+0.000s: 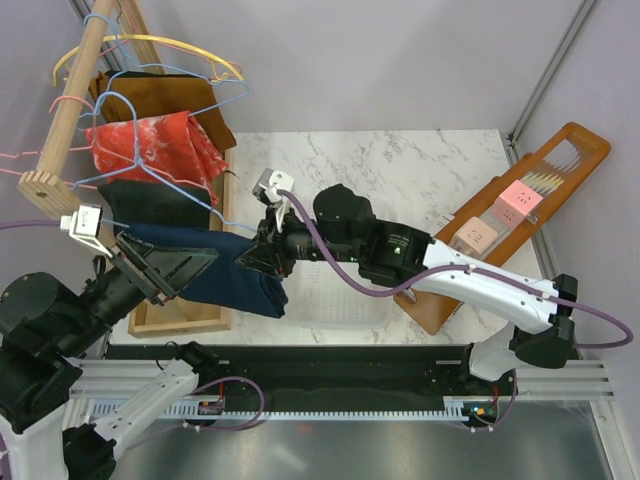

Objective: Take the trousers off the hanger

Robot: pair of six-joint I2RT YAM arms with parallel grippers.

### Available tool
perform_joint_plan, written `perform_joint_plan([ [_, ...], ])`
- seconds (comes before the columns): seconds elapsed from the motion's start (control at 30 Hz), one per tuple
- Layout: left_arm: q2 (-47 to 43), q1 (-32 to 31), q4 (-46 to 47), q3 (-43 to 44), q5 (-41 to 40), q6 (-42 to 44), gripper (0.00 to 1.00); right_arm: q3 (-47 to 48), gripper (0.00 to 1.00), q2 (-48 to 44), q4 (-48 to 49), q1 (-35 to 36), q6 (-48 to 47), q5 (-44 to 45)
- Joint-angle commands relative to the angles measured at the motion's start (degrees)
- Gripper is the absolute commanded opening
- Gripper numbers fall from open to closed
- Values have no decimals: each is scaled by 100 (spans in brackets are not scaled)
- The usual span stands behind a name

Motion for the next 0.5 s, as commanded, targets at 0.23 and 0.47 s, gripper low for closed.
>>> perform_joint_plan([
  [0.23, 803, -18, 639, 387, -1016, -46, 73, -339, 0, -982, 382, 268, 59, 74],
  [0.47, 1041, -18, 630, 430, -1341, 104, 73, -480, 0, -1176, 285, 470, 112, 215],
])
